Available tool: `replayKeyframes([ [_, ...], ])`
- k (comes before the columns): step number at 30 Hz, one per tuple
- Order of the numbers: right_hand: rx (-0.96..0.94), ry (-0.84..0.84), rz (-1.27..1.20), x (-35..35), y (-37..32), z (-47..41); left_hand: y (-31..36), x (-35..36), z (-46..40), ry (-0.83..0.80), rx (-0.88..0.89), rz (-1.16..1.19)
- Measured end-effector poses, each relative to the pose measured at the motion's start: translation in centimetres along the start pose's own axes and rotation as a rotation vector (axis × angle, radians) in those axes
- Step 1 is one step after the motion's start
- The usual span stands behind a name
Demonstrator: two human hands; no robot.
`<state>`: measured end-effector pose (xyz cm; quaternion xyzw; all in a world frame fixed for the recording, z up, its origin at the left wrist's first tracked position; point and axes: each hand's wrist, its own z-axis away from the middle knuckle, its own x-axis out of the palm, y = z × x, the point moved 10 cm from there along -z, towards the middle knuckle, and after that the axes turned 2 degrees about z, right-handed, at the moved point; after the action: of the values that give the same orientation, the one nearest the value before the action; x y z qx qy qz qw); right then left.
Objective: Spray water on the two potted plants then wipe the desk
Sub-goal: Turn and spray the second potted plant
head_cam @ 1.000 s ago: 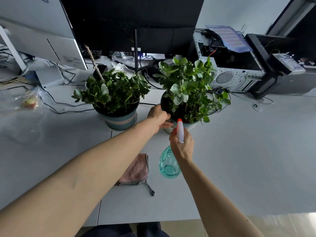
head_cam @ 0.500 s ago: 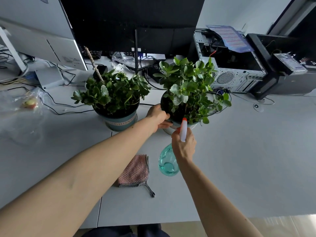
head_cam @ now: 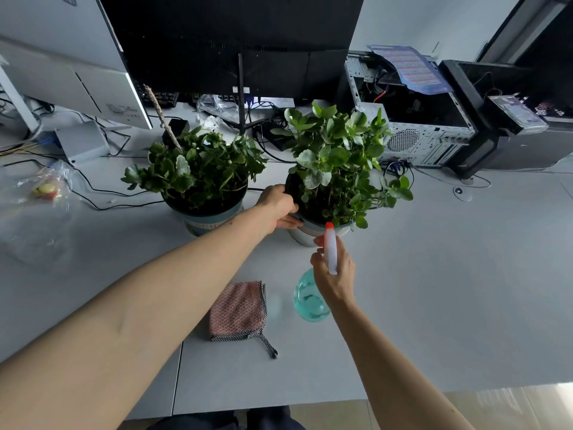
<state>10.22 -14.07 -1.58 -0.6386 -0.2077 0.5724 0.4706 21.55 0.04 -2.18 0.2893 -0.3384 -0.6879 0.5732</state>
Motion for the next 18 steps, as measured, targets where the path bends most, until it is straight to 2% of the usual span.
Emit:
replayKeyframes([
  [4,-0.087,-0.023,0.021,-1.6,0.8,-0.5,1.0,-0.4,0.0,-0.021,0.011,-0.14],
  [9,-0.344,-0.136,0.134,-2.4,0.2,-0.9,2.5,-0.9,-0.5,0.009,0.057,-0.363],
  [14,-0.385,-0.222,0.214,-3.1,0.6,-1.7,3.8,-1.7,-1.2,0.115,0.111,-0.469],
  [18,-0.408,-0.312,0.231,-2.9,0.1,-1.7,3.9,-2.7,-1.3,0.233,0.194,-0.444],
])
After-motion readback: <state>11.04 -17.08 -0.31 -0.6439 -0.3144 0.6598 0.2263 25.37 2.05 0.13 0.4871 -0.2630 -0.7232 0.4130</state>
